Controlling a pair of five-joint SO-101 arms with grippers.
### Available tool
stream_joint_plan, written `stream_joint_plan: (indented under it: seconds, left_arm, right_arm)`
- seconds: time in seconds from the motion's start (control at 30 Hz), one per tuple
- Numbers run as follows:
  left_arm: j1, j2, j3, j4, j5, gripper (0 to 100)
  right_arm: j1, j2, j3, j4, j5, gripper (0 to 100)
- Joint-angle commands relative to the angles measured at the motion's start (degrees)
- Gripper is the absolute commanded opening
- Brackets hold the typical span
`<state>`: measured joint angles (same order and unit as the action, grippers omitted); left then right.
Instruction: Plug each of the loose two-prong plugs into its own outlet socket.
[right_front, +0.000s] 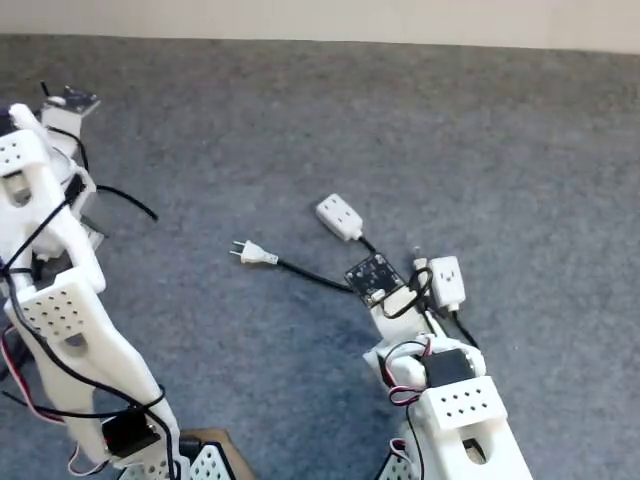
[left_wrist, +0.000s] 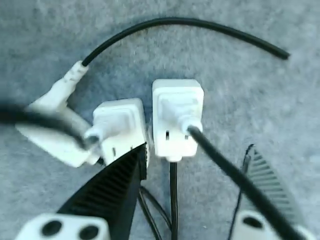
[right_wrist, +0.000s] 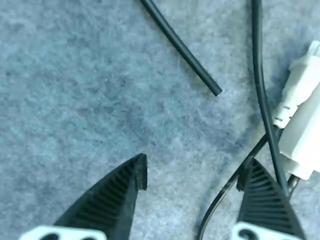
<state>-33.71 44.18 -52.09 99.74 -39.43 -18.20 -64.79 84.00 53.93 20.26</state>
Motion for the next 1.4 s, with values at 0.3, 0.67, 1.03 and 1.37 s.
stream_joint_plan:
  seconds: [0.3,0.67,1.03,1.37]
  left_arm:
    - [-0.84,-9.89,-5.05,1.49,4.31,27]
    - [13.93,-38.90,9.10,1.49,10.29,27]
    - [40.48,-54.29,46.90,-10.55,11.08,27]
    - [44.44,-38.02,50.68,-37.89,23.03,30]
  right_arm:
    - [0.75,-0.75,-0.40,-1.01,-0.88,28.2]
    - [12.70,-0.48,-4.44,-0.57,-0.53,28.2]
    - [37.14,-0.48,-24.48,2.95,-0.70,28.2]
    - [40.48,-0.75,-15.16,-4.00,-9.05,28.2]
